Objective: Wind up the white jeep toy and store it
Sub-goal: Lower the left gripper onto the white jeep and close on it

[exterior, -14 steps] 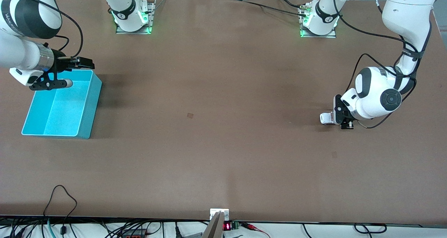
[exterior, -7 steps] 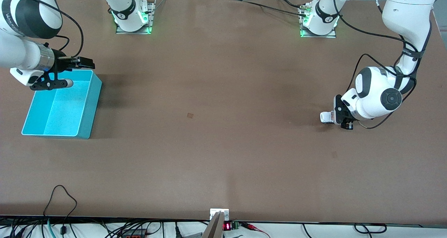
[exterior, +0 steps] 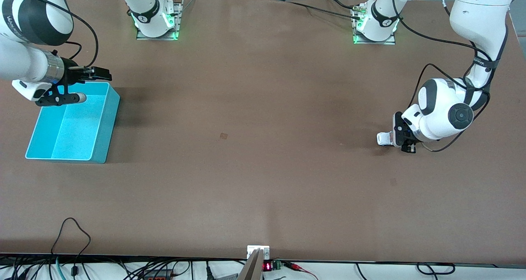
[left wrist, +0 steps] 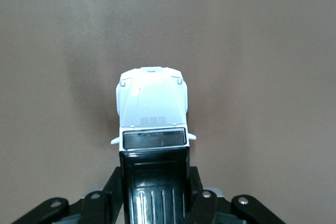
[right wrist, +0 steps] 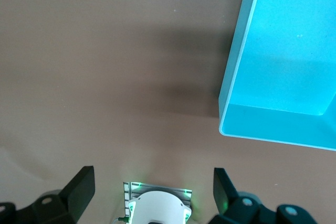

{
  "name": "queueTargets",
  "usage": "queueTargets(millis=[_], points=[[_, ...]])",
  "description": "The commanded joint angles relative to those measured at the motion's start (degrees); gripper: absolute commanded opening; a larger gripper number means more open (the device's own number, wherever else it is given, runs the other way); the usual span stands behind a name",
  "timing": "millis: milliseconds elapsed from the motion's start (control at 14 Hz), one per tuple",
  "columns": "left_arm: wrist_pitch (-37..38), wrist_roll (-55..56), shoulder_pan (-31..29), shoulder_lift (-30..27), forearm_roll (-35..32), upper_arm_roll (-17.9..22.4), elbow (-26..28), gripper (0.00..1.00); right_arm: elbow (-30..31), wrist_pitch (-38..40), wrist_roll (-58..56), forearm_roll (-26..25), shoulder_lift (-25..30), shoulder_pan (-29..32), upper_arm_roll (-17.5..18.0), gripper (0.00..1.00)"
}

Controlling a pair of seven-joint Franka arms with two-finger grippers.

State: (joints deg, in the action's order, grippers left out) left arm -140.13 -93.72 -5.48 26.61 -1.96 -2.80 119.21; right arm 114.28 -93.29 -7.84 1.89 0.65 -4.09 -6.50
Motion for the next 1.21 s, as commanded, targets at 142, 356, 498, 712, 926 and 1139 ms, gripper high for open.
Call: queueTargets(millis=[142, 356, 498, 712, 926, 1139], points=[[-2.2, -1.4, -0.6, -1.2, -0.7, -0.4, 1.4, 0.27, 0.4, 0.6, 0.9, -0.5, 0.9, -0.3, 0.0, 1.0], [-2.3, -1.4, -0.7, -0.8, -0.7, -0.4, 1.5, 0.27, -0.1, 0.4, 0.7, -2.4, 0.9, -0.6, 0.1, 1.0], [-3.8, -1.4, -1.0, -0.4, -0.6, -0.4, 1.8, 0.27, -0.5, 0.5, 1.0, -3.3, 0.8, -1.8, 0.1, 1.0], [-4.2, -1.4, -1.3, -0.2, -0.6, -0.4, 2.0, 0.26, -0.4, 0.5, 1.0, -3.3, 0.8, -1.8, 0.1, 1.0], [-4.1, -1.3, -2.1, 0.2, -0.7, -0.4, 2.0, 0.26, -0.6, 0.1, 0.4, -3.6, 0.8, -1.7, 0.0, 1.0], [-4.1, -1.4, -2.3, 1.0, -0.7, -0.4, 1.8, 0.26, -0.6, 0.0, 0.3, -3.6, 0.8, -1.4, -0.1, 1.0]])
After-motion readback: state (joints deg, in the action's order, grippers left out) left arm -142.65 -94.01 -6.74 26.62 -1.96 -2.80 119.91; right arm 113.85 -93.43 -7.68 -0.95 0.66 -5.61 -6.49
